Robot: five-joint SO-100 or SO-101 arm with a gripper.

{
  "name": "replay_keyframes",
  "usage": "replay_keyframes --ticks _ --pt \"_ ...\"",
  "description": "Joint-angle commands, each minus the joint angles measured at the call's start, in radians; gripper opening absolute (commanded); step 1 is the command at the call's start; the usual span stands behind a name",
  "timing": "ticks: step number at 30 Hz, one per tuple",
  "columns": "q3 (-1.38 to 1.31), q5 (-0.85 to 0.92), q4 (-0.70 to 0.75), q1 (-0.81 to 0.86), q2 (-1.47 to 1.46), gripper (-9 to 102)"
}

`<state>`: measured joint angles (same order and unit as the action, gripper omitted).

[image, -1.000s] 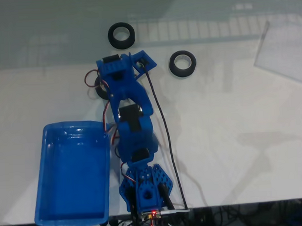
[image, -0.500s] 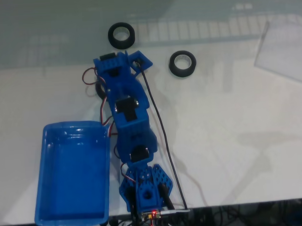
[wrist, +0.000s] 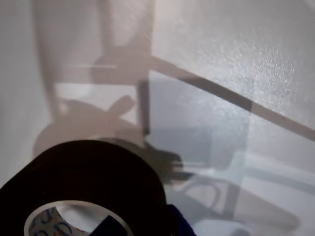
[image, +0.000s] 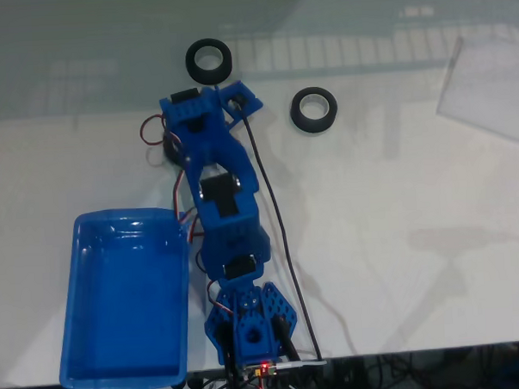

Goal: Grasp all tape and put them in the bin.

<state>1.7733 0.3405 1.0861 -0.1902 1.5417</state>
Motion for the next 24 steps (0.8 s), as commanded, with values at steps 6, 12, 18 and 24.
replay_keyframes --ticks 6,12,18,24 --pt "0.137 -0.014 0.008 -0.109 0.43 0" --pt "0.284 -0.011 0.072 -0.258 0.701 0" --pt "0.311 -0.034 0.23 -0.462 0.882 0" --pt "0.337 -0.083 0.33 -0.689 0.954 0"
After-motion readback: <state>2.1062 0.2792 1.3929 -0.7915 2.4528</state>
